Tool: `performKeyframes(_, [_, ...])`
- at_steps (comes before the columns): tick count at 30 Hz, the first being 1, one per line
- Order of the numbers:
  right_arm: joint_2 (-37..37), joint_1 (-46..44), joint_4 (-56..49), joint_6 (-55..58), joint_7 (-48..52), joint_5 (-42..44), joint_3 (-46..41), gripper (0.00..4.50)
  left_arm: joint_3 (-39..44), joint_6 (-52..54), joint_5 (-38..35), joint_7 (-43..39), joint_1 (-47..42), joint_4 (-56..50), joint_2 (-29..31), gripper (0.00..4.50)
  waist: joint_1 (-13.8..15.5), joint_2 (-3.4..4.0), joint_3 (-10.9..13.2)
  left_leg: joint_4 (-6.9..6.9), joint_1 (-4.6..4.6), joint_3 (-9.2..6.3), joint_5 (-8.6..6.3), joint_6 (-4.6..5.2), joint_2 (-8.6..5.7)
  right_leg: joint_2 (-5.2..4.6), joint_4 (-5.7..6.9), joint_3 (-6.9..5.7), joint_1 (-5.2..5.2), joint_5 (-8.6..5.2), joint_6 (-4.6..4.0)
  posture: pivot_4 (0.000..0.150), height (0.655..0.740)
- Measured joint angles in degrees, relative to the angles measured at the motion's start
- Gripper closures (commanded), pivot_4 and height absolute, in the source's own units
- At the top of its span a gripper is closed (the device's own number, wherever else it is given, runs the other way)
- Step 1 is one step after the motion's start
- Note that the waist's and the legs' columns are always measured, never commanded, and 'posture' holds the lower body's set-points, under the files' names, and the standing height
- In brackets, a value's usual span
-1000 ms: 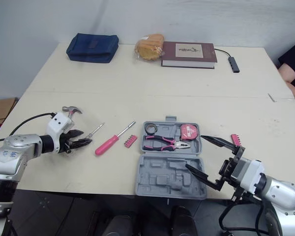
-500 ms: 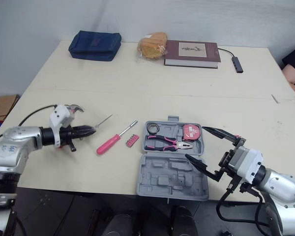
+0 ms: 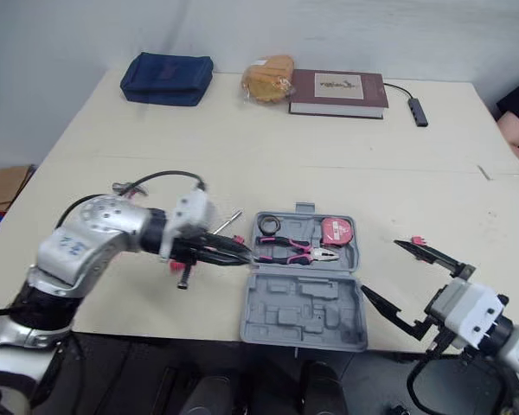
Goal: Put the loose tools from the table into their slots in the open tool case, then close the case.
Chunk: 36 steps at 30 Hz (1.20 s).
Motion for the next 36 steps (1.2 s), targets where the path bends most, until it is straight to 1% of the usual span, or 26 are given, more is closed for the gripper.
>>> performKeyframes(2, [0.7, 1.3, -0.5, 0.0, -0.5, 0.0, 0.0, 0.00, -4.5, 0.2, 4.0, 0.4, -2.8, 0.0, 0.1, 4.48, -0.3, 0.02, 0.0, -0.01, 0.02, 0.06, 0.00, -0.05, 0.04, 0.08, 0.04, 0.04, -0.03, -0.01, -0.02, 0.150, 0.7400])
performKeyframes(4, [1.0, 2.5, -0.6, 0.0, -0.5, -0.5, 0.2, 0.00, -10.8, 1.0, 10.1, 1.5, -7.0, 0.9, -0.7, 4.48, -0.1, 0.02, 0.0, -0.01, 0.02, 0.08, 0.04, -0.05, 0.04, 0.10, 0.05, 0.04, -0.04, -0.02, -0.03, 0.150, 0.7400])
performKeyframes(7, [1.4, 2.7, -0.9, -0.1, -0.7, -0.9, 0.3, 0.00, -13.2, 3.8, 11.6, 2.6, -8.9, 1.0, -3.2, 4.48, 0.0, 0.02, 0.0, 0.00, 0.01, 0.08, 0.05, -0.02, 0.03, 0.05, 0.05, 0.08, -0.04, -0.01, -0.03, 0.150, 0.7400])
performKeyframes(10, [2.6, 3.2, -2.4, -0.1, -1.5, -1.7, 0.6, 0.00, -17.1, 5.4, 13.9, 3.0, -12.0, 5.1, -7.0, 4.48, 0.1, -0.01, 0.0, 0.01, -0.02, 0.03, 0.05, -0.02, 0.03, 0.06, 0.04, 0.02, -0.05, -0.02, -0.03, 0.150, 0.7400])
performKeyframes(14, [2.9, 3.3, -4.4, 0.2, -2.6, -2.1, 1.0, 0.00, -21.0, 6.0, 16.5, 2.3, -13.2, 7.4, -8.8, 4.48, 0.1, -0.01, 0.0, 0.01, -0.03, 0.04, 0.06, -0.01, 0.03, 0.06, 0.03, 0.03, -0.05, -0.02, -0.03, 0.150, 0.7400])
performKeyframes(19, [3.0, 4.8, -6.2, 0.6, -3.4, -2.2, 1.0, 0.00, -21.8, 6.9, 17.5, 2.3, -13.2, 7.5, -10.8, 4.48, 0.0, 0.00, 0.0, 0.03, -0.02, 0.03, 0.06, -0.01, 0.04, 0.05, 0.06, 0.03, -0.05, -0.02, -0.03, 0.150, 0.7400])
performKeyframes(24, [3.1, 6.9, -7.8, 1.4, -3.9, -2.3, 1.0, 0.00, -22.0, 9.2, 17.9, 2.4, -13.2, 7.3, -11.3, 4.48, 0.0, 0.00, 0.0, 0.06, -0.02, 0.03, 0.07, 0.00, 0.03, 0.03, 0.08, 0.04, -0.04, -0.02, -0.03, 0.150, 0.7400])
performKeyframes(30, [3.0, 6.8, -8.4, 2.3, -4.3, -2.2, 0.8, 0.00, -22.4, 12.5, 17.9, 2.8, -13.1, 7.1, -12.2, 4.48, 0.0, 0.00, 0.0, 0.10, -0.02, 0.03, 0.07, 0.01, 0.03, 0.03, 0.12, 0.04, -0.04, -0.02, -0.03, 0.150, 0.7400])
performKeyframes(36, [2.9, 6.6, -8.5, 3.0, -4.4, -2.1, 0.5, 0.00, -22.4, 13.7, 17.9, 3.9, -13.1, 7.2, -13.3, 4.48, 0.1, 0.00, 0.0, 0.16, -0.03, 0.02, 0.07, 0.01, 0.03, 0.02, 0.17, 0.05, -0.04, -0.02, -0.03, 0.150, 0.7400])
